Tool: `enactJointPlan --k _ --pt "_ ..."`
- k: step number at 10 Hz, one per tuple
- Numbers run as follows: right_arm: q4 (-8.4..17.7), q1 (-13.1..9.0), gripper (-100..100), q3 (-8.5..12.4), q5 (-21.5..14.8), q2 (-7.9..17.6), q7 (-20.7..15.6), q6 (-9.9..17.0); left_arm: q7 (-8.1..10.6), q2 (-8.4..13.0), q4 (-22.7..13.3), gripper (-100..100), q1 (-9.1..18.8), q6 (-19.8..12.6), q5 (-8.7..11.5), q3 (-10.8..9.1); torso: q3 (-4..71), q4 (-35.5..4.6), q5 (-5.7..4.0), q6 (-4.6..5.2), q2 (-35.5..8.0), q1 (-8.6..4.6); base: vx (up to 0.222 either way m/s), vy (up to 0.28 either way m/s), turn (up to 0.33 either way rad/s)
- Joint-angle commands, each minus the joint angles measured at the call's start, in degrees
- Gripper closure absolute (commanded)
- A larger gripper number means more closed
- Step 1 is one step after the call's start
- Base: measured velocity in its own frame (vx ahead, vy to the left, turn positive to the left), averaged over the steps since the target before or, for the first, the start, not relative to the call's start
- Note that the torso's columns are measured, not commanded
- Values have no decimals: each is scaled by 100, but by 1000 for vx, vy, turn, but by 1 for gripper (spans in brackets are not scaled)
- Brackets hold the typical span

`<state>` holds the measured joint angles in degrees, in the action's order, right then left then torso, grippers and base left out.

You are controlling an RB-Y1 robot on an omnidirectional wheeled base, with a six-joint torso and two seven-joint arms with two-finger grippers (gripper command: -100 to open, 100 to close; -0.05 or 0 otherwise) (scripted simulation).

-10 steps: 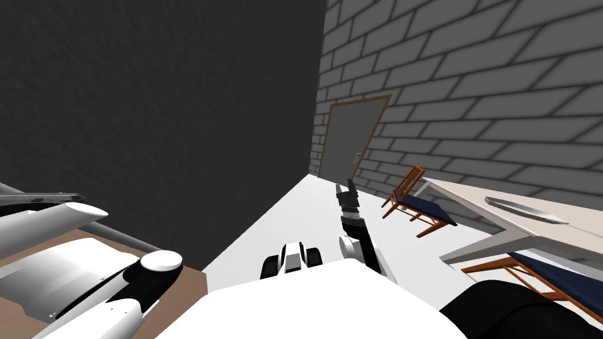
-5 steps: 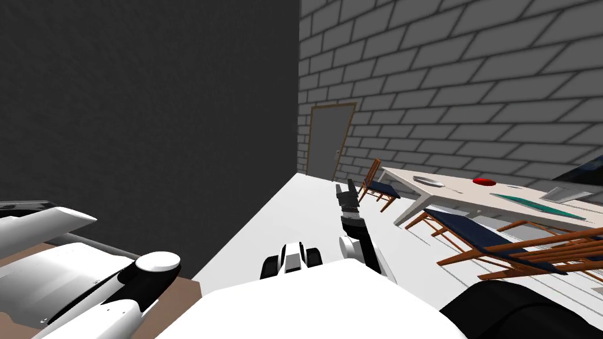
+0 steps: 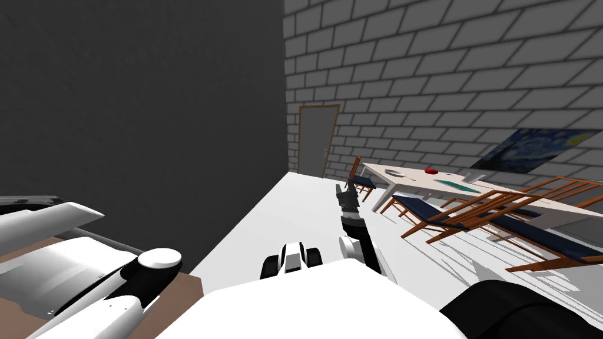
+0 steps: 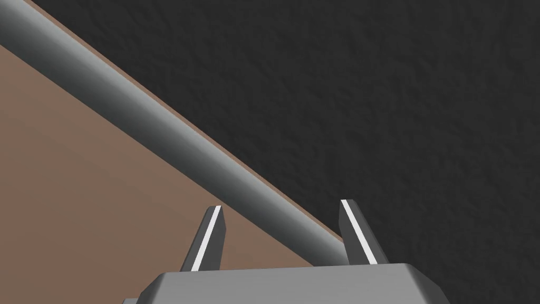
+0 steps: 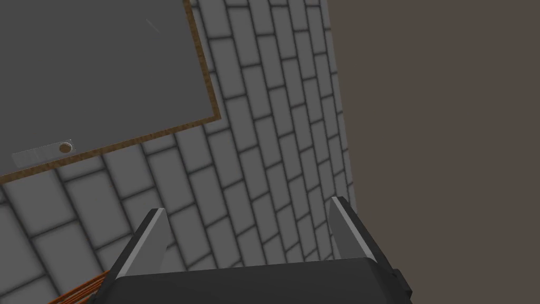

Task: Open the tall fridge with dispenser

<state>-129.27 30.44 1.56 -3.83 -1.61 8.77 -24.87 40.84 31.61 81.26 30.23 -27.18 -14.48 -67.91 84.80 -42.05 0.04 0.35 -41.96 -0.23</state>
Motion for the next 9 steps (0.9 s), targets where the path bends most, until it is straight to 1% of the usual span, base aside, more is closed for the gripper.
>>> enactJointPlan --k 1,3,6,7,8,9 --pt "0 0 0 0 0 0 0 0 -92 -142 -137 100 121 34 136 356 2 2 5 -9 5 18 -136 -207 -119" --pt "0 0 0 1 0 1 0 0 -147 -194 -236 100 210 62 253 603 0 1 4 -33 -3 43 -121 -175 -99" --pt "0 1 0 1 0 1 0 0 -229 -271 -385 100 344 105 429 975 9 4 -7 -28 4 34 -110 -170 -102" --pt "0 0 0 1 0 1 0 0 -165 -261 -237 100 291 30 464 880 8 10 -4 -24 6 24 -58 -83 -52" --pt "0 2 0 2 0 2 0 0 -209 -372 -311 100 383 41 605 1144 9 -1 -7 -50 11 53 -147 -99 -96" --pt "0 0 0 2 0 2 0 0 -235 -412 -347 100 427 54 664 1267 0 -2 -1 -4 -10 38 -212 -150 -194"
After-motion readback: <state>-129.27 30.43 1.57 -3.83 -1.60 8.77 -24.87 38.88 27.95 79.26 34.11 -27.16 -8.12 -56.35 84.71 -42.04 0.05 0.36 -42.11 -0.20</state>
